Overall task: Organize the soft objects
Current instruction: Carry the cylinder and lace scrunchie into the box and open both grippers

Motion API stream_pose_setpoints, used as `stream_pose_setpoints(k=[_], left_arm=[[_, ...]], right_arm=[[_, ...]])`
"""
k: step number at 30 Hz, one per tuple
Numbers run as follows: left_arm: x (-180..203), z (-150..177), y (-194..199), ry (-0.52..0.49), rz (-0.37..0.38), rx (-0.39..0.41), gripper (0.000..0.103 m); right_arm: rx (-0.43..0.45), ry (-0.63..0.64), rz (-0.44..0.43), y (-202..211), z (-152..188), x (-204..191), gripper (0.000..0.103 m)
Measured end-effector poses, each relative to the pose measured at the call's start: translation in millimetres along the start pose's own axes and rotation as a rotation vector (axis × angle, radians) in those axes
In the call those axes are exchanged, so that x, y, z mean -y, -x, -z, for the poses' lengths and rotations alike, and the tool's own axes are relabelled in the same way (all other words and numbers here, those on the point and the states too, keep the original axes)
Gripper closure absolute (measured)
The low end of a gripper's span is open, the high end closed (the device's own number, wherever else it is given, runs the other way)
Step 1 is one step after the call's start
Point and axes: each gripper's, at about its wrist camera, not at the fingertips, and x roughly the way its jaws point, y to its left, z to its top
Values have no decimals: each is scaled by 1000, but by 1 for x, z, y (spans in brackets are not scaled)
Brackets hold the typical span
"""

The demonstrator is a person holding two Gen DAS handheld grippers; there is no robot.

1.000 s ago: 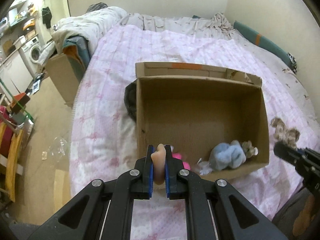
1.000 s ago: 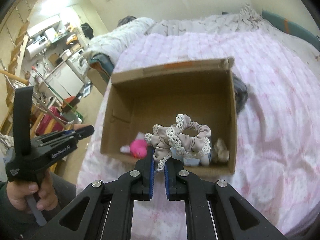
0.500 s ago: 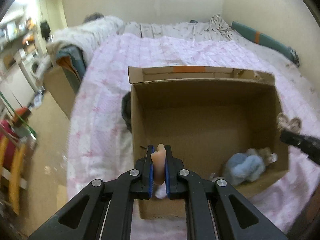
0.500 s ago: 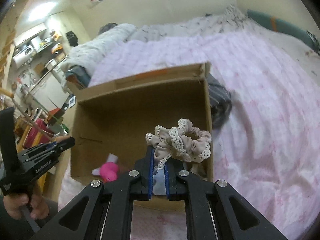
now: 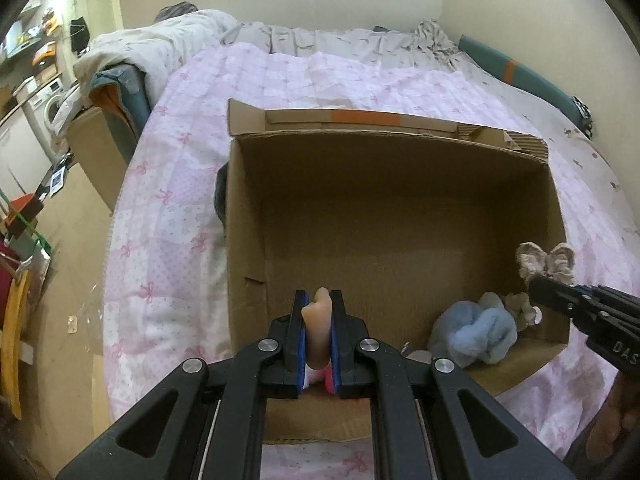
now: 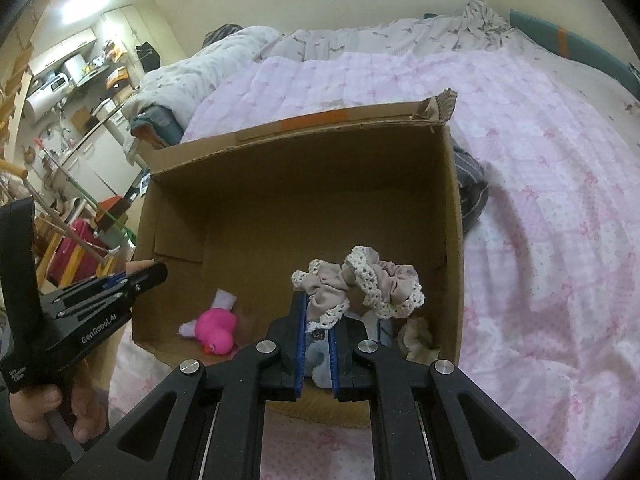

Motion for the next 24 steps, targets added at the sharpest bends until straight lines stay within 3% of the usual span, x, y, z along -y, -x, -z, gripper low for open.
stream_pose_setpoints(k=[13,15,18,19,20,24], left_arm=[[1,2,1,7,33,2,94],[1,2,0,9,32,2,94],[1,2,0,11,32,1,94],[1,2,0,11,31,3,94],[1,2,0,11,29,5,94],[1,2,0,11,30,9,92]], right_arm=[[-4,-12,3,-3,0,-2,92],[-12,-21,4,-4,1,-1,88],[-15,-32,2,-5,1,0,63],[-10,-35,-2,-4,1,0,43],[1,-39,-4,-2,1,0,31],[8,-45,-9,0,0,1,29]])
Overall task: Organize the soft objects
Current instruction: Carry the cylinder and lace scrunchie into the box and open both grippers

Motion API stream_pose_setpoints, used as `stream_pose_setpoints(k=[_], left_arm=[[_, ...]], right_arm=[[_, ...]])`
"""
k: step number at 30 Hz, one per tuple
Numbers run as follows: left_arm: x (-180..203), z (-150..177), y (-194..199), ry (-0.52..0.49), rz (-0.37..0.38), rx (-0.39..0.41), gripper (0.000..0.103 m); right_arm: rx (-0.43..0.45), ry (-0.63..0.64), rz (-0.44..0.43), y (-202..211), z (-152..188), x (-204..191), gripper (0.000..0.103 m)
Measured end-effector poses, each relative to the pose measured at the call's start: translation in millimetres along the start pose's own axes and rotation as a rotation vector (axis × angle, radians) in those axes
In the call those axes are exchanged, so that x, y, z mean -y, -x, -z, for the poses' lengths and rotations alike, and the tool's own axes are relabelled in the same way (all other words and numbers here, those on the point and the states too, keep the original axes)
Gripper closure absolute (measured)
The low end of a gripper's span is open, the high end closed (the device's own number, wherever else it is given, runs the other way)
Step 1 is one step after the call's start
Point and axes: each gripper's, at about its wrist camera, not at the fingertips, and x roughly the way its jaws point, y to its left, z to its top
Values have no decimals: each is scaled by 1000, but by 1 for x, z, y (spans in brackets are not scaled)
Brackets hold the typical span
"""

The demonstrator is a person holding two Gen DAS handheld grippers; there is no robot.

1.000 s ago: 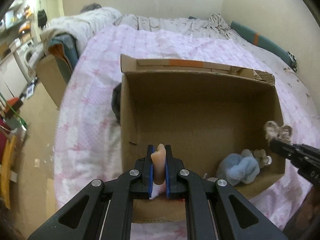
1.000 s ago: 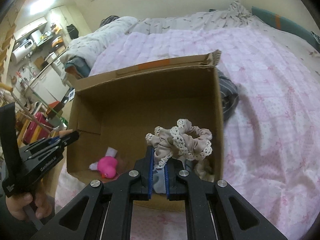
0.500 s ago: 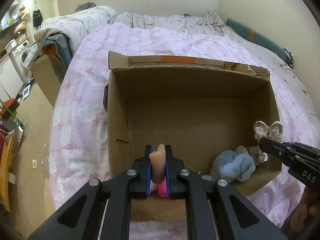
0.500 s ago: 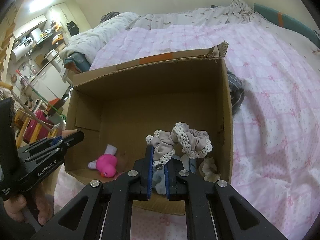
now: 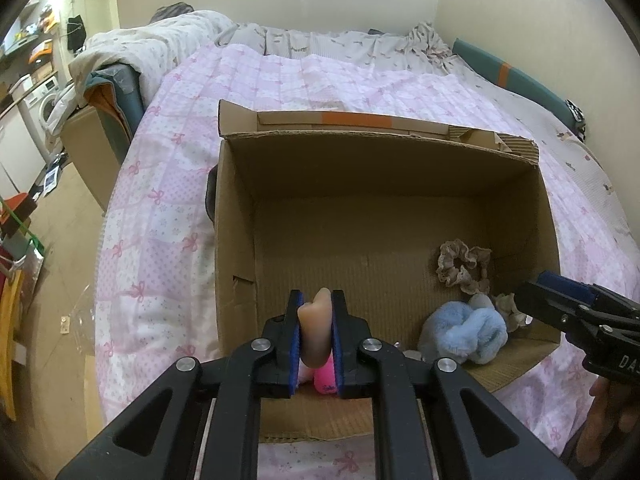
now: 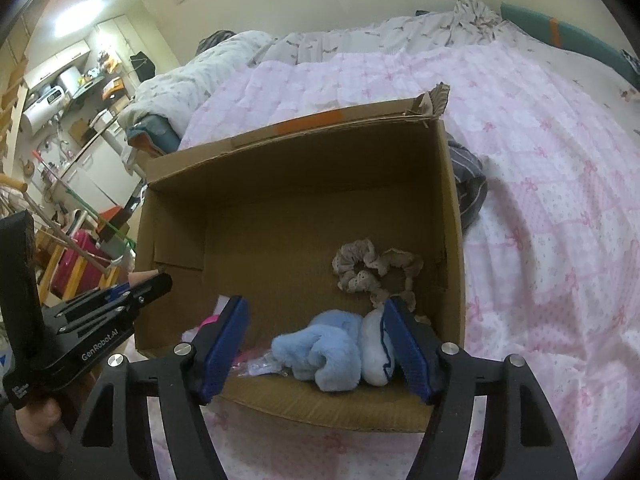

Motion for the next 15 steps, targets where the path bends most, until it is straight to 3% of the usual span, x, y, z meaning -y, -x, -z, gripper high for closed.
stream_pose_setpoints(k=[3,9,12,14,15], left_arm=[[-2,0,2,6,0,12,91],[-3,-2,6,18,5,32,73],[-2,-4,16,20,-4,74,54],[-3,-6,24,29,-9,114,34],[-4,-6,27,33,-12,124,31]], right_arm=[[-8,-11,1,-1,0,2,28],[-1,-19,-26,2,-2,2,23],[13,-6,-26,6,-3,-1,12],[40,5,-27,11,-3,-3,2],[52,9,-29,13,-4,-5,1]])
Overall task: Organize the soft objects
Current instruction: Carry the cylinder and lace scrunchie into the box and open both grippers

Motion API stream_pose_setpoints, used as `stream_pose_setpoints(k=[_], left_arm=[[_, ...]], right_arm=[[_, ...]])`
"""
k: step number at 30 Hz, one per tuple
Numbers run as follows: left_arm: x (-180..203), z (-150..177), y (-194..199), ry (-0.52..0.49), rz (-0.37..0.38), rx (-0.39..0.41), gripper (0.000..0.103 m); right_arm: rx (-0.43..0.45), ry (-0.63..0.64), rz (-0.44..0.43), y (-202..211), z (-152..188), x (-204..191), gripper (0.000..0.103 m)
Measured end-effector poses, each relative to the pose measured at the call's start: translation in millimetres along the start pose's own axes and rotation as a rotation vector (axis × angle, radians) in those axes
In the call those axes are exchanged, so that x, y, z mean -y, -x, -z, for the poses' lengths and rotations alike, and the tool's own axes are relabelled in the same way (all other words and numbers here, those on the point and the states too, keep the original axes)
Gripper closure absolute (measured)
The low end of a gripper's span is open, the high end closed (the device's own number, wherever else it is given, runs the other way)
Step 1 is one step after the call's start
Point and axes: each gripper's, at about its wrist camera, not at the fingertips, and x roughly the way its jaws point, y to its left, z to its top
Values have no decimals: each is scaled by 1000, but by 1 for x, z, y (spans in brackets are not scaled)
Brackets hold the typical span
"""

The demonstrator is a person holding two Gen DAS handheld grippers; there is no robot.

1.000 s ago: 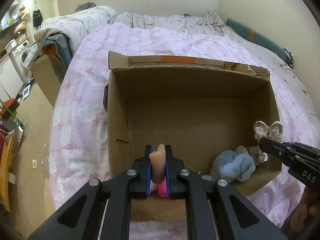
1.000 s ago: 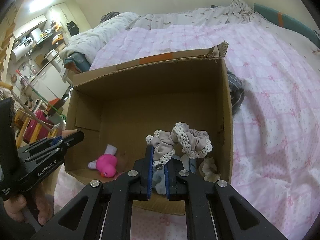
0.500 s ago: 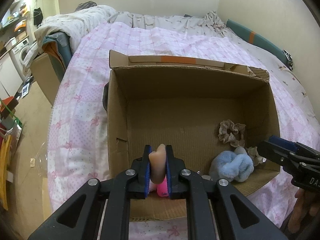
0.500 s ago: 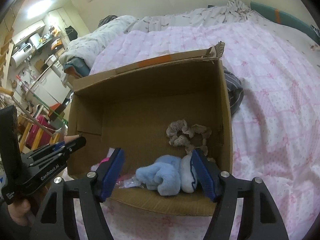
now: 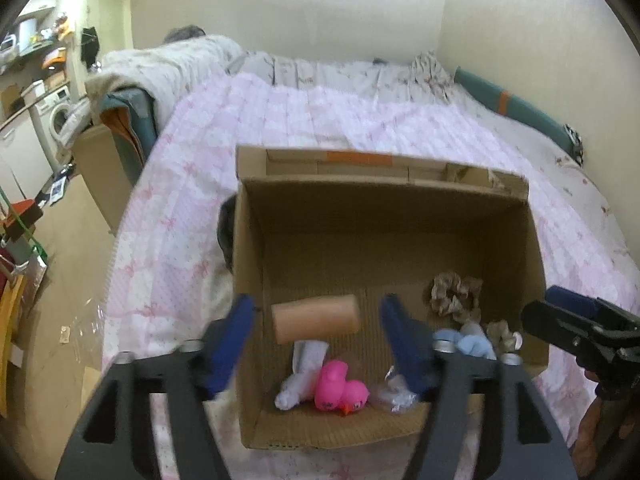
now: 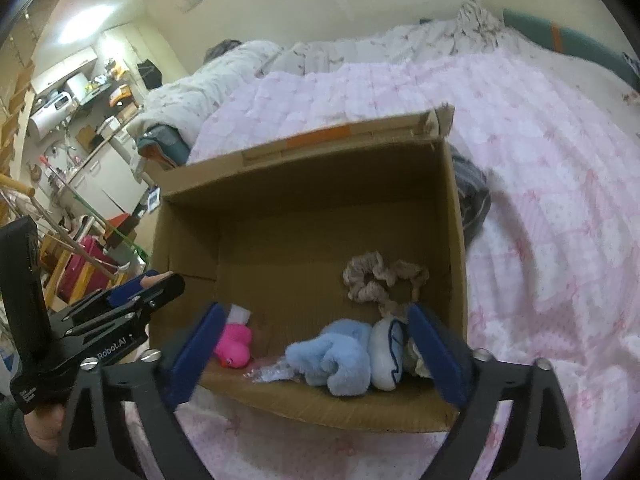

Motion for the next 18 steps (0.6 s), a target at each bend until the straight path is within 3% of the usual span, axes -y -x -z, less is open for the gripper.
stream_pose_setpoints(k=[14,18], left_arm=[[-6,-3,48,7,-23,76,28],[-7,6,70,8,-26,93,28]], right_arm=[[72,11,14,23,-2,-7,0],[100,-26,-41,39,0,-8,0]])
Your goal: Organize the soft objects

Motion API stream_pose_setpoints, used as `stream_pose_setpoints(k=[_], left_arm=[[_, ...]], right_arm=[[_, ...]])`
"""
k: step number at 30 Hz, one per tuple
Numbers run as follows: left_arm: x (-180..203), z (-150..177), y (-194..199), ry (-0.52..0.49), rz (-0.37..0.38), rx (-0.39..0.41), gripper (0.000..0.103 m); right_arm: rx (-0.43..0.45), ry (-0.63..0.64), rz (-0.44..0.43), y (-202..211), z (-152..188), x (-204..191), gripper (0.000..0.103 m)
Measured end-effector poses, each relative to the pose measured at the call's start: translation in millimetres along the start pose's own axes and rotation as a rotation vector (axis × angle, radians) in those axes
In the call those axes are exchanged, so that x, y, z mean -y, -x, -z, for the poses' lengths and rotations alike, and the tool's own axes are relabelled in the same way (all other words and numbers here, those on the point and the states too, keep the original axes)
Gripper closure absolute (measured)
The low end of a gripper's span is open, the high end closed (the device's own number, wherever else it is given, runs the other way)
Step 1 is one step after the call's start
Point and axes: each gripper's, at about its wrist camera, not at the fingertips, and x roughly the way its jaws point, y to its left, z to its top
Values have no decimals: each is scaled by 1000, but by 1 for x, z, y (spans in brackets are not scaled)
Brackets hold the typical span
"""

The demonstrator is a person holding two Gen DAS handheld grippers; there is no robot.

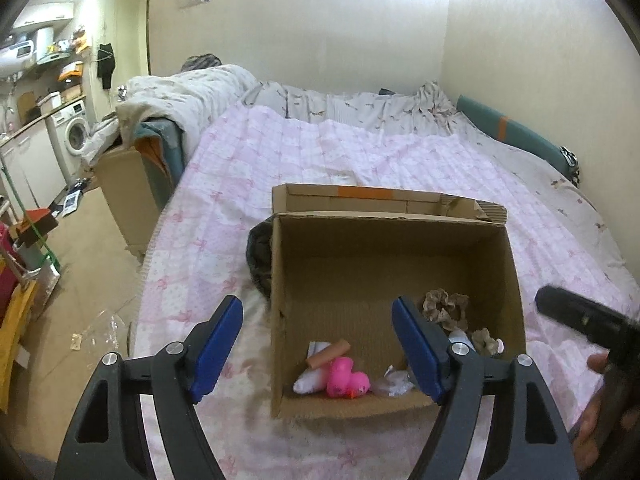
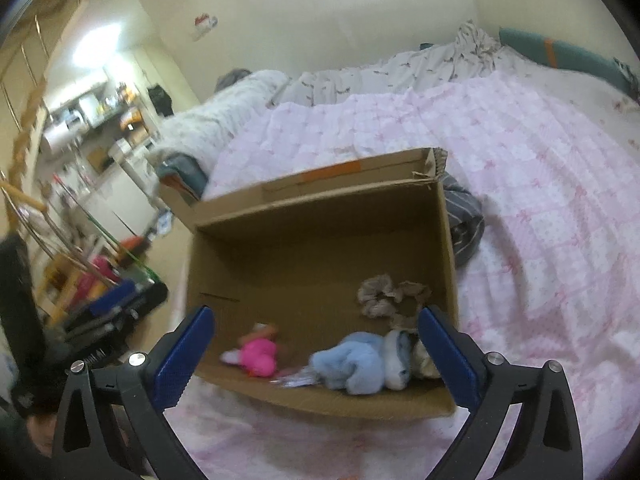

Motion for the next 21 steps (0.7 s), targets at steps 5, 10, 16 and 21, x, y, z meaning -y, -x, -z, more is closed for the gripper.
stream_pose_setpoints(k=[5,10,16,21], left_arm=[[-5,9,26,10,-12,14,28],[-7,20,45,-1,-6,20,28],[-11,37,61,22,-19,22,11],[-12,46,59,18,-27,-14,0]], right_arm=[[55,-3,6,26,7,-7,0],[83,26,36,46,22,-19,0],[90,60,97,53,44,-27,0],[78,69,138,48,54,-27,0]])
